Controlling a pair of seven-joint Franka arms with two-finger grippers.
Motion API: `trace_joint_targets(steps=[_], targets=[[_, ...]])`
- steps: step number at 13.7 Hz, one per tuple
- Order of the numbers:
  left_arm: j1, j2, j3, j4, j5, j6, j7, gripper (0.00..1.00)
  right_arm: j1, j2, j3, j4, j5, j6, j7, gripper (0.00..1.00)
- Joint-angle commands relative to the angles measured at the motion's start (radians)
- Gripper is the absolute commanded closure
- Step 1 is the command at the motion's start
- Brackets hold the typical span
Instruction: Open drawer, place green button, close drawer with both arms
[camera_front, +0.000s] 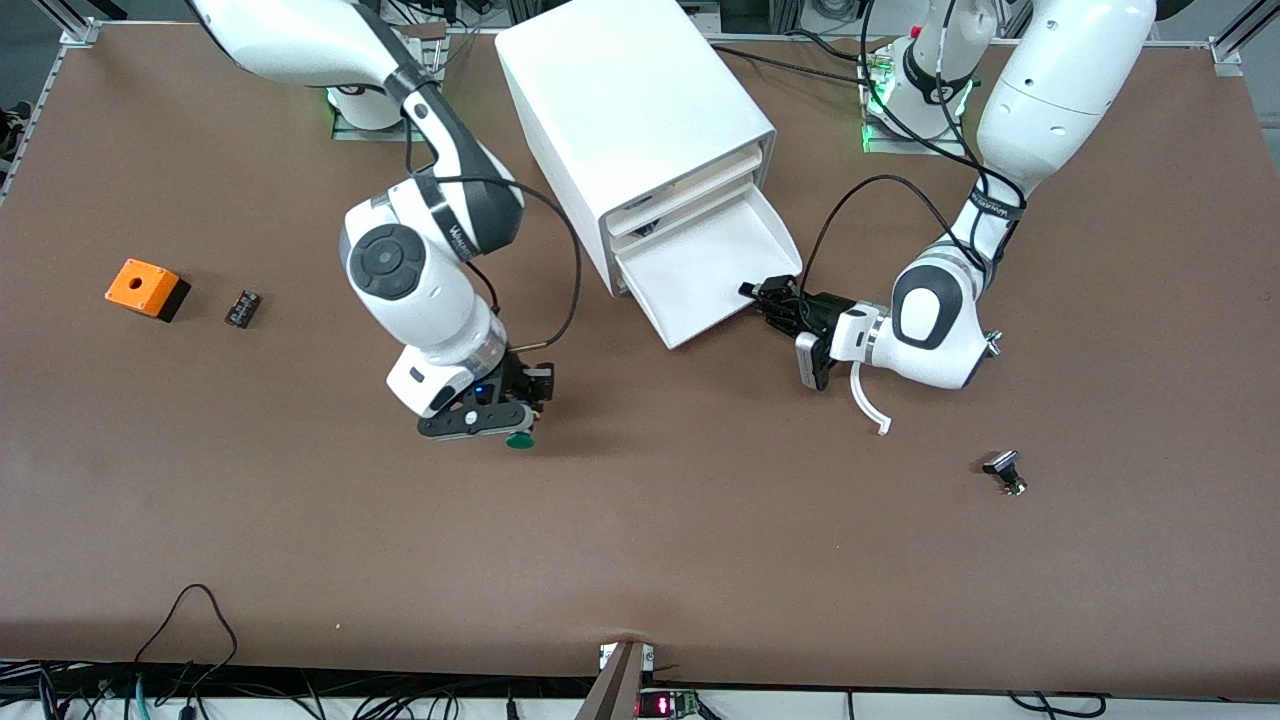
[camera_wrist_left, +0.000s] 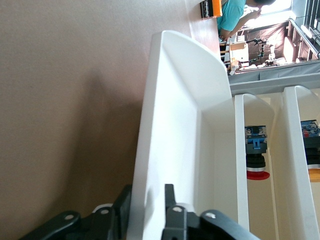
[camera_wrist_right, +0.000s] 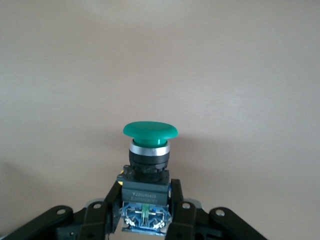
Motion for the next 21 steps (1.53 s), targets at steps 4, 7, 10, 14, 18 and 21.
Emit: trace_joint_targets(steps=[4,7,10,14,18,21], targets=[[0.028,-0.055,0.006,0.095,0.182,-0.102,-0.198,0.00,0.123,0.048,-0.010,0.109,-0.004,-0.031,0.123,1.00],[0.025,-0.060,0.002,0.296,0.407,-0.268,-0.476,0.01,0.206,0.093,-0.015,0.178,-0.010,-0.043,0.187,1.00],[0.028,-0.061,0.006,0.436,0.553,-0.369,-0.619,0.00,0.262,0.091,-0.016,0.192,-0.018,-0.078,0.261,1.00],[0.027,-0.109,0.005,0.537,0.759,-0.383,-0.821,0.00,0.339,0.115,-0.015,0.180,-0.081,-0.080,0.382,1.00],[0.013,-0.118,-0.001,0.675,0.980,-0.420,-0.929,0.00,0.416,0.207,-0.015,0.180,-0.081,-0.078,0.503,1.00],[0.025,-0.109,0.009,0.804,1.043,-0.441,-0.928,0.00,0.433,0.209,-0.012,0.180,-0.062,-0.087,0.543,1.00]])
